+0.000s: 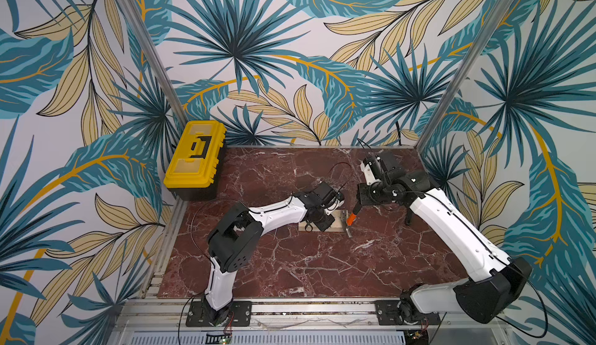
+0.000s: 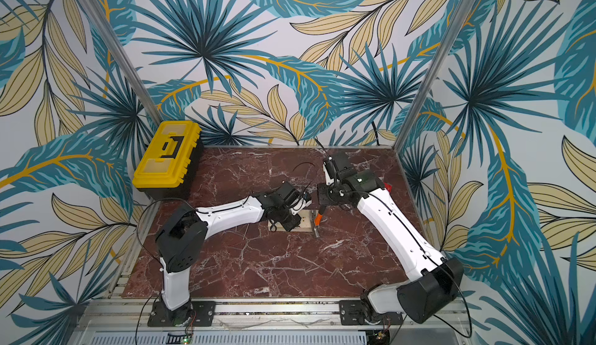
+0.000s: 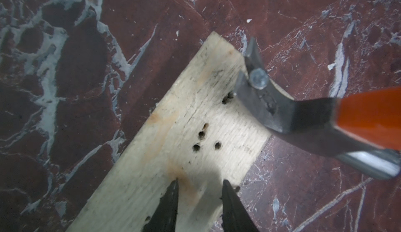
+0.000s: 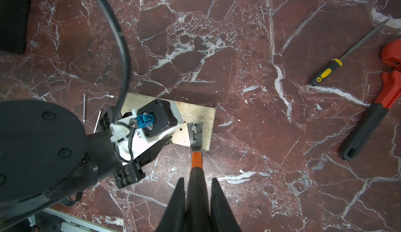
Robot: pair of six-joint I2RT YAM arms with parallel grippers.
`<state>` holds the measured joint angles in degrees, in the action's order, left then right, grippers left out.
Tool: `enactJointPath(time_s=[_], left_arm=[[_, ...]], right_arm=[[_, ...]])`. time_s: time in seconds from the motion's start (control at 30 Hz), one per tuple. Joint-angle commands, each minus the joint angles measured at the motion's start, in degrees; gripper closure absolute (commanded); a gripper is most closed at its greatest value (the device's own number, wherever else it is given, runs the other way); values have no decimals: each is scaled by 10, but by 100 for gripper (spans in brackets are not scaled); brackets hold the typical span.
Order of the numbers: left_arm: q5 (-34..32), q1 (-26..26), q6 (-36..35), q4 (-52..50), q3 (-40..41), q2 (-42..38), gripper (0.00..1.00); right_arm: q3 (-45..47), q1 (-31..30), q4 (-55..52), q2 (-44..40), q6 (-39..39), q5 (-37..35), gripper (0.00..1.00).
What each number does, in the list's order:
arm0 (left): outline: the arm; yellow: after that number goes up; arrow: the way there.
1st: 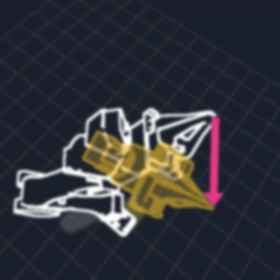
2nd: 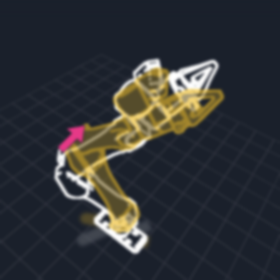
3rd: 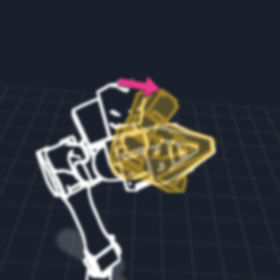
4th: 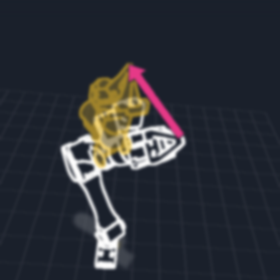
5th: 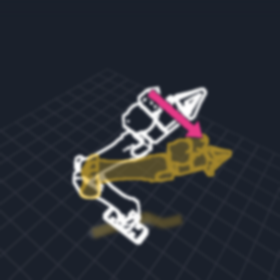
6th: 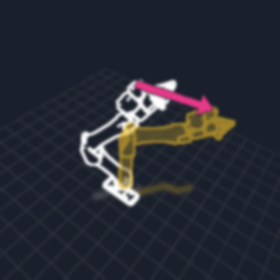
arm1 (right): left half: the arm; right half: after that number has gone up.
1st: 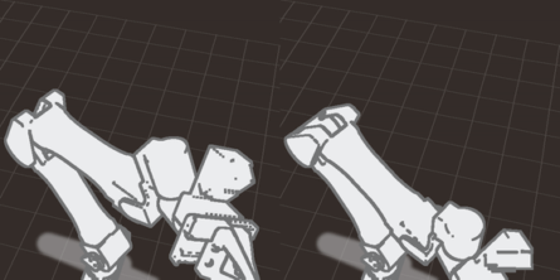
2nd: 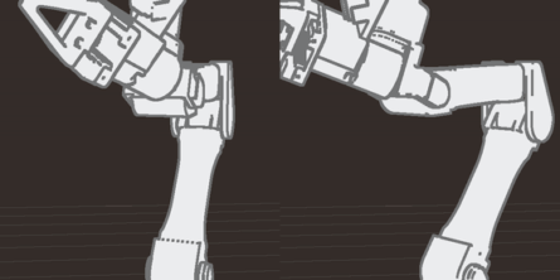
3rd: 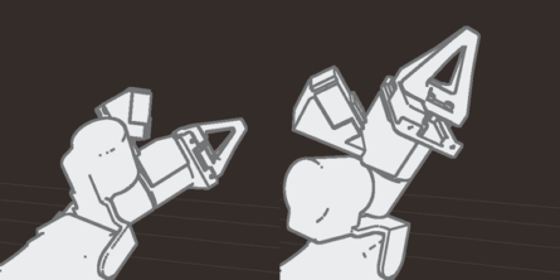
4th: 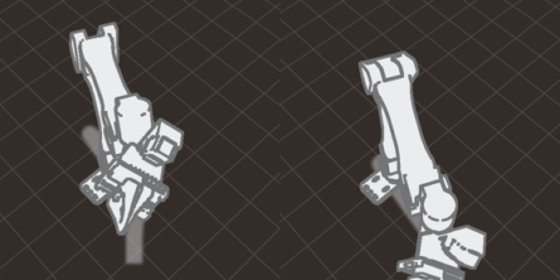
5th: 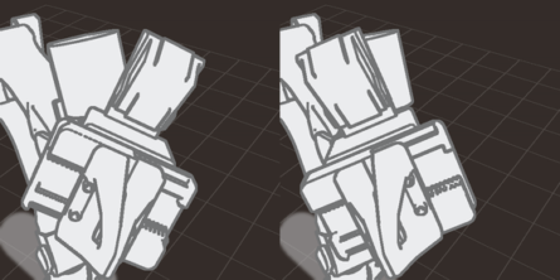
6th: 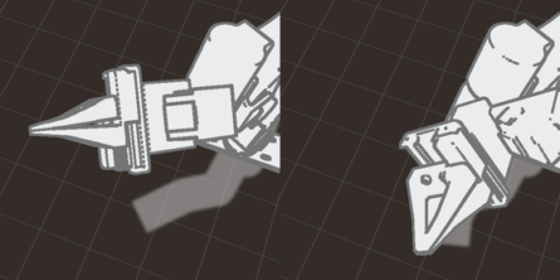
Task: Use a claw hammer to pull out a nail
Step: Remove the nail from the mounting plate.
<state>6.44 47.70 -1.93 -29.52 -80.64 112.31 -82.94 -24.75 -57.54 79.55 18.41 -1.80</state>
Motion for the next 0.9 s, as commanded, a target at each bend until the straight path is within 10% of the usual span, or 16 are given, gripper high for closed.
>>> enactJointPath(time_s=[0.0,0.87], left_arm=[[14,2,5,-24,20,27,66],[27,-12,28,-25,-13,64,67]], right_arm=[[-7,-1,47,-8,8,4,100],[225,-9,220,-127,-4,-20,100]])
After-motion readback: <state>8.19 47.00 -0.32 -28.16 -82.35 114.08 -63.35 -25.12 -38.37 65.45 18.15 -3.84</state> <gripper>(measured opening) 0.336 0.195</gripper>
